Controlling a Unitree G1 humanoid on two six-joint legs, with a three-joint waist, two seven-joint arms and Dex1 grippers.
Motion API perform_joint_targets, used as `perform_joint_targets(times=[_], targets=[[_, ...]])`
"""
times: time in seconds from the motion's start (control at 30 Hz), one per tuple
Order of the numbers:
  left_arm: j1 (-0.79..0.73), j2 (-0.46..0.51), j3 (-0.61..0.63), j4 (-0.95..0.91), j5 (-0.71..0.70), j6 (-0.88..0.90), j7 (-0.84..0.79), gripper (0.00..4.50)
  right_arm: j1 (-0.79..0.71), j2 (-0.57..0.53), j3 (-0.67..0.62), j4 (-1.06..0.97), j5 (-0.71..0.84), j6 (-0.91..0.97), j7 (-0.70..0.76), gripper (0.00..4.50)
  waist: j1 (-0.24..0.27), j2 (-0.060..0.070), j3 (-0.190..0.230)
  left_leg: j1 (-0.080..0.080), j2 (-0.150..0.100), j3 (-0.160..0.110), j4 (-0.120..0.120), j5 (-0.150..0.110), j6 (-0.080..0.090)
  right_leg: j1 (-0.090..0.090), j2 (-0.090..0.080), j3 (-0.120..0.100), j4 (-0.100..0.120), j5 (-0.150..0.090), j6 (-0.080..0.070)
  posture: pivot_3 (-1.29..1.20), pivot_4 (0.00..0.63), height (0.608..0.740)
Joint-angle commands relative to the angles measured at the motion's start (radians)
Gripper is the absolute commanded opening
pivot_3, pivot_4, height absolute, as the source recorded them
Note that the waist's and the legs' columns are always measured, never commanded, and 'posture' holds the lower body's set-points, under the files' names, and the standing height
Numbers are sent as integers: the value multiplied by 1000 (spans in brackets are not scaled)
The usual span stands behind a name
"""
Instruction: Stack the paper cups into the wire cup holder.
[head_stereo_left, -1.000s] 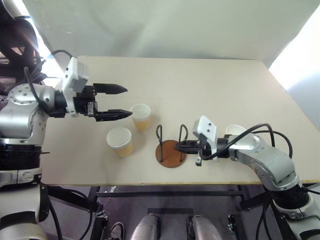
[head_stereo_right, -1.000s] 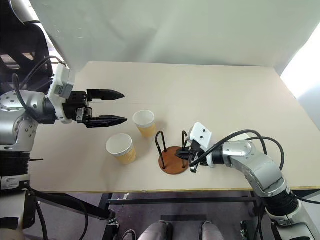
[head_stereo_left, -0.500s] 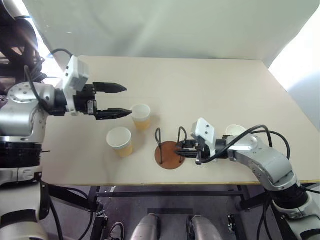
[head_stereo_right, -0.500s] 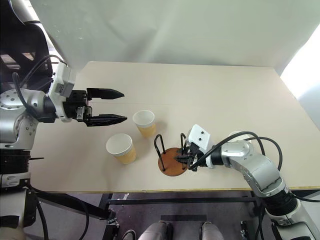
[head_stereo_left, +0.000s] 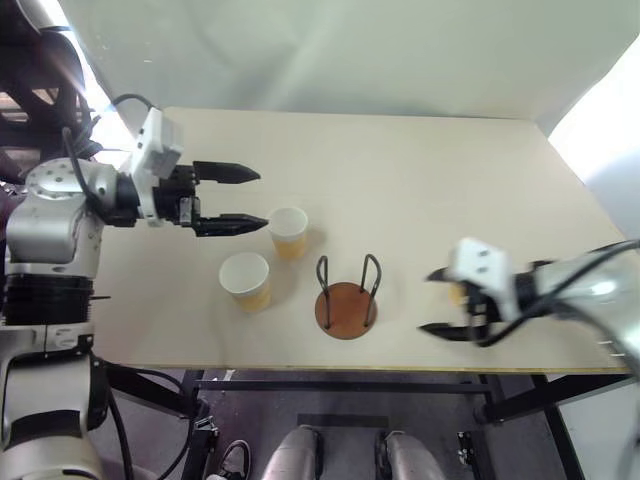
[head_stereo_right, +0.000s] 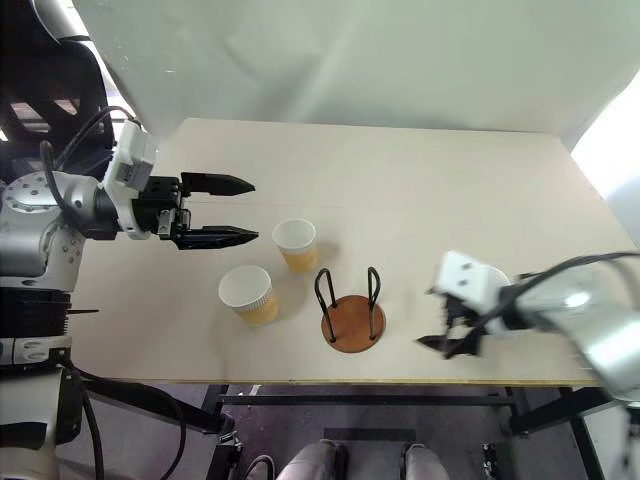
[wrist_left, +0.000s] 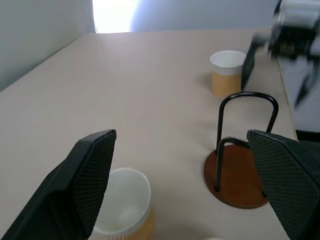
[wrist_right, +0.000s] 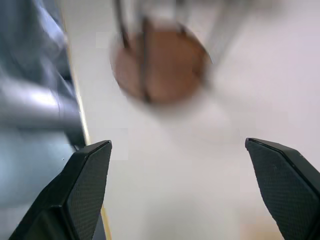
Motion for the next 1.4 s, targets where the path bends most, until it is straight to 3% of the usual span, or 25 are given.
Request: perform_joint_targets(times=[0.03, 0.2, 0.4, 0.5, 0.87, 1.0, 1.3, 1.4], targets=[[-40, 11, 13, 8, -1, -32, -29, 4500, -23, -126, -185, -43, 75, 14, 108, 4479, -2, 0, 0, 0, 0, 0, -1, 0, 0, 0, 0, 0, 0, -1, 0, 0, 150, 740], [-43, -12, 3, 17, 1, -42, -28, 4500, 11, -179, -161, 38, 19, -66, 111, 4479, -9, 0, 0, 2, 1, 0, -2, -2, 0, 0, 1, 1, 1, -4, 3, 0, 150, 740], [-25, -19, 10, 7, 7, -43, -18, 4500, -21, -109, 78, 172, -147, -204, 86, 4479, -9, 0, 0, 1, 0, 0, 2, 4, 18, 1, 1, 2, 1, -2, 12, 0, 150, 740], [-10, -3, 21, -8, 1, -35, -18, 4500, -33, -87, 131, 225, -194, -251, 103, 4479, -9, 0, 0, 1, 0, 1, 2, 4, 19, 1, 1, 2, 1, 1, 18, 0, 150, 740], [42, 40, 44, -79, -22, 8, 12, 4500, -43, 3, 256, 365, -337, -371, 144, 4479, -9, 0, 0, 2, 0, 0, 3, 3, 20, 3, 1, 1, 1, 0, 14, 0, 150, 740], [44, 58, 52, -92, -27, 20, 15, 4500, -60, 47, 284, 418, -385, -404, 148, 3549, -11, 0, 0, 4, 0, 0, 4, 4, 19, 4, 1, 1, 1, 0, 11, 0, 150, 740], [46, 58, 53, -102, -30, 24, 27, 4500, -83, 42, 236, 427, -404, -423, 202, 140, -11, 0, 0, 5, 0, 0, 4, 4, 17, 5, 1, 1, 1, -1, 7, 0, 150, 740], [42, 53, 47, -95, -28, 17, 28, 4500, -116, 12, 166, 355, -317, -381, 267, 30, -11, 1, 1, 4, 0, 1, 3, 3, 15, 4, 1, 1, 1, -1, 6, 0, 150, 740]])
